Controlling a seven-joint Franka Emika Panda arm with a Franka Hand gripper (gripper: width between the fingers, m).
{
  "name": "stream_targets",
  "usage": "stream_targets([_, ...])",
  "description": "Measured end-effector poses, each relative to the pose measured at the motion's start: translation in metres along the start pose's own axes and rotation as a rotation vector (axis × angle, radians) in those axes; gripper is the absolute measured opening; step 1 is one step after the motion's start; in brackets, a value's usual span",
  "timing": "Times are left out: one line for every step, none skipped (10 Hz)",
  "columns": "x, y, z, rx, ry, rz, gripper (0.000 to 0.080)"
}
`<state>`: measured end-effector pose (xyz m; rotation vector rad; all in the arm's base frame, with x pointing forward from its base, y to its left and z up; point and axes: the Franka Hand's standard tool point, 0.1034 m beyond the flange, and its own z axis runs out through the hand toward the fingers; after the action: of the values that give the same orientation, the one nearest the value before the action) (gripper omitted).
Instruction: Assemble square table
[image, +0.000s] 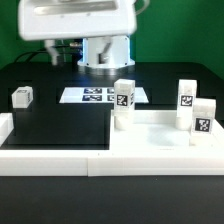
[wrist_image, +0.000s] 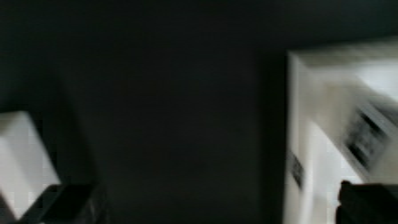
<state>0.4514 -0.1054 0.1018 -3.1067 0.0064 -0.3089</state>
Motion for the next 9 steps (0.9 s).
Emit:
stream_targets([-0.013, 0.028, 0.004, -0.026, -0.007, -0.082, 0.0648])
stream_targets([-0.023, 0.056, 0.009, -0.056, -0.016, -0.184, 0.0648])
stream_targets([-0.028, 0.070, 0.013, -0.064, -0.026, -0.164, 0.0648])
stream_targets([-0.025, 0.064, 0.012, -0.061, -0.025, -0.150, 0.0648])
stream_targets([-0.026, 0.064, 0.013, -0.061, -0.026, -0.151, 0.0648])
stream_targets([-0.026, 0.064, 0.014, -0.058, -0.030, -0.140, 0.0648])
stream_targets([-0.022, 0.052, 0.015, -0.032, -0.052, -0.114, 0.0648])
stream_targets([-0.017, 0.042, 0.014, -0.013, -0.070, -0.083, 0.0648])
stream_targets([-0.017, 0.042, 0.014, -0.013, -0.070, -0.083, 0.0648])
